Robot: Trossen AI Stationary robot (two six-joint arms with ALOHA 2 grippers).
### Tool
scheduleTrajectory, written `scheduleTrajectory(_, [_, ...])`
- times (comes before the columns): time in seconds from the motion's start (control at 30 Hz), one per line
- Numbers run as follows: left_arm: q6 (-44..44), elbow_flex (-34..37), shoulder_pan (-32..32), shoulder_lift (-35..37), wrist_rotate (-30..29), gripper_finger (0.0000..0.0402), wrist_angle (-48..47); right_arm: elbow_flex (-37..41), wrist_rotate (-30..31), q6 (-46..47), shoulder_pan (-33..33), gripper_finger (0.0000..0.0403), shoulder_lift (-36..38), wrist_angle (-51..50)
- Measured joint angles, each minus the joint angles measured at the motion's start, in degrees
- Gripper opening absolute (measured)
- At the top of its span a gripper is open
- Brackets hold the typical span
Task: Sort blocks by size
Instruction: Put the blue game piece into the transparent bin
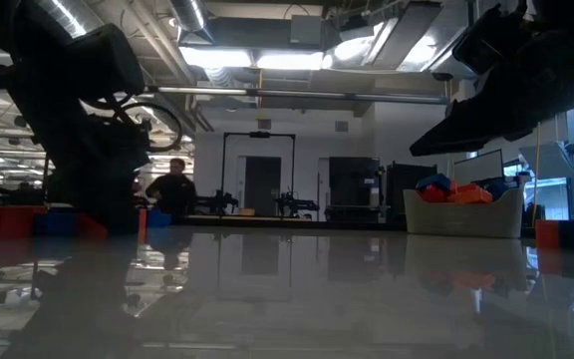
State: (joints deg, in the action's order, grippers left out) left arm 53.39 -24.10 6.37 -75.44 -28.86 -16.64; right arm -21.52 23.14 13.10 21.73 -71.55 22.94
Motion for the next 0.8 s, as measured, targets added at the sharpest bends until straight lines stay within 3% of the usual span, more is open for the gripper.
scheduleTrajectory(0.4, [-5.9,-1.0,0.0,-0.1,0.6,0.0086,2.6,0.0,0.0,0.0,0.0,0.0237,0.0,0.0])
scheduleTrajectory(0.6, [-11.2,-5.9,1.6,0.0,1.7,0.0082,1.2,0.0,0.0,0.1,0.0,0.0237,0.0,0.0])
scheduleTrajectory(0.8, [-12.1,-15.8,5.1,0.5,1.8,0.0083,-10.3,0.0,0.0,0.1,0.0,0.0237,0.0,0.0])
